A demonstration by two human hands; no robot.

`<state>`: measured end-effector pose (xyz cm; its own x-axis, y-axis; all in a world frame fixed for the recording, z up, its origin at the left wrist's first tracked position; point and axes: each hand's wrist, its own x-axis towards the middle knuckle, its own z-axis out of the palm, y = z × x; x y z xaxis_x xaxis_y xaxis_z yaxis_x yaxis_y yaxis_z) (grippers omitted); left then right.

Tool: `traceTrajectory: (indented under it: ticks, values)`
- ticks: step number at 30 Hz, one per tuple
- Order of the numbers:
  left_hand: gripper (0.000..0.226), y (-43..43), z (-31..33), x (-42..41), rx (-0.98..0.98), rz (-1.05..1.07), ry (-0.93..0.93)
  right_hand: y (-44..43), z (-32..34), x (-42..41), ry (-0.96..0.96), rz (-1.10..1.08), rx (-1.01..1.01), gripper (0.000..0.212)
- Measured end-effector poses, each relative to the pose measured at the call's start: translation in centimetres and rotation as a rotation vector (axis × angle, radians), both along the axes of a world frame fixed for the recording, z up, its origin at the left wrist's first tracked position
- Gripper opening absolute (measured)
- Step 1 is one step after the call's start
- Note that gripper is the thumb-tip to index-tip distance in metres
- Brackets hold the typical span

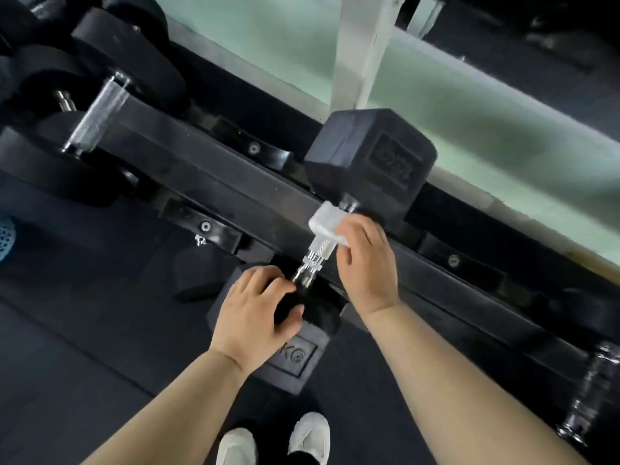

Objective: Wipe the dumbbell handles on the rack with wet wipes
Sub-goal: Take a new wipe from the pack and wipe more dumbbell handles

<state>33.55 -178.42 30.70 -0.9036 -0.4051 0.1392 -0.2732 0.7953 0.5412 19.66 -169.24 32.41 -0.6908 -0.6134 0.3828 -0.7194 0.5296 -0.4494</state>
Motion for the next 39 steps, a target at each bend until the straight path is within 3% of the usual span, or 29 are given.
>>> traceTrajectory:
  ticks: [5, 9, 12, 15, 17, 20, 23, 29, 33, 35, 37, 39]
  values:
    - [0.034, -0.3, -1.0, 0.3, 0.030, -0.009, 0.082, -0.4, -4.4, -1.4, 0.159, 0.235, 0.211, 0.034]
    - [0.032, -0.4, -1.5, 0.4, 0.003, -0.033, 0.120, 1.5, -5.3, 0.4, 0.135, 0.480, 0.184, 0.036]
    - [0.029, -0.7, -2.0, 0.4, 0.032, -0.036, 0.195, 1.4, -5.2, -1.5, 0.250, 0.572, 0.179, 0.033]
    - [0.028, -0.8, -2.3, 0.5, 0.028, -0.036, 0.237, -0.2, -5.0, -4.4, 0.372, 0.359, 0.129, 0.040]
    - [0.030, -0.9, -2.4, 0.6, 0.039, -0.026, 0.269, -0.7, -5.9, -3.6, 0.339, 0.254, 0.075, 0.048]
    - [0.032, -1.1, -2.5, 0.6, 0.004, -0.042, 0.291, 0.8, -7.4, -0.1, 0.249, 0.372, 0.036, 0.045]
    - [0.033, -1.1, -2.4, 0.7, -0.040, -0.058, 0.270, 1.7, -6.2, -0.3, 0.276, 0.454, 0.147, 0.029]
    - [0.034, -1.0, -2.3, 0.9, 0.028, -0.042, 0.268, -0.7, -5.1, -2.2, 0.234, 0.119, 0.061, 0.028]
    - [0.034, -1.1, -2.4, 0.8, 0.030, -0.060, 0.273, 1.3, -6.7, 1.1, 0.188, 0.354, 0.005, 0.024]
    - [0.035, -1.0, -2.4, 0.8, 0.019, -0.056, 0.261, 2.2, -6.9, 1.0, 0.158, 0.357, -0.032, 0.019]
    - [0.036, -1.0, -2.3, 0.7, 0.027, -0.055, 0.256, 2.4, -6.7, 0.5, 0.038, 0.167, -0.130, 0.014]
    - [0.036, -1.0, -2.2, 0.7, 0.051, -0.053, 0.252, 1.7, -6.0, 0.3, -0.292, -0.119, -0.288, 0.014]
